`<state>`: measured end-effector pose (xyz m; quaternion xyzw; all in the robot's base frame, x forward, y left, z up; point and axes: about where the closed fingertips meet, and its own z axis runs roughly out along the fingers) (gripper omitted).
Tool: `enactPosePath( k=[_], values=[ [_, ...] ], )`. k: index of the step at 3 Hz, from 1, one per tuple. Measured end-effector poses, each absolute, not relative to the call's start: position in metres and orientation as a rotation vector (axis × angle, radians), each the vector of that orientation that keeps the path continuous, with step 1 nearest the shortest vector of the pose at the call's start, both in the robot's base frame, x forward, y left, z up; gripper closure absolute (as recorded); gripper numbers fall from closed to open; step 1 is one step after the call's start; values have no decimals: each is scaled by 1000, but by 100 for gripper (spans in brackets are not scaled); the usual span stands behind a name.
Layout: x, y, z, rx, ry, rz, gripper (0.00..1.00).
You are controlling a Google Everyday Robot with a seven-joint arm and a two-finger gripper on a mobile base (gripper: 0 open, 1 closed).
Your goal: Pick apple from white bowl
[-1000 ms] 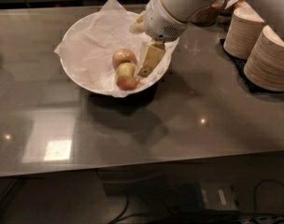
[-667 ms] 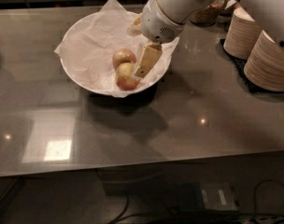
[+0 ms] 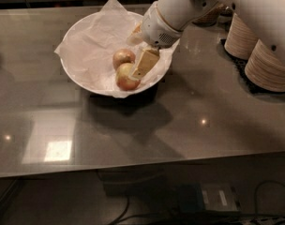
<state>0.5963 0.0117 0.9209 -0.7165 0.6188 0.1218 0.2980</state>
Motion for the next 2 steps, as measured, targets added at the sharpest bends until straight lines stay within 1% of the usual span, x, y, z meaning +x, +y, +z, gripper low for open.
enactPosePath(
  k=[2],
  values=[
    [594,15,901,-1900,1680,388,39]
  ],
)
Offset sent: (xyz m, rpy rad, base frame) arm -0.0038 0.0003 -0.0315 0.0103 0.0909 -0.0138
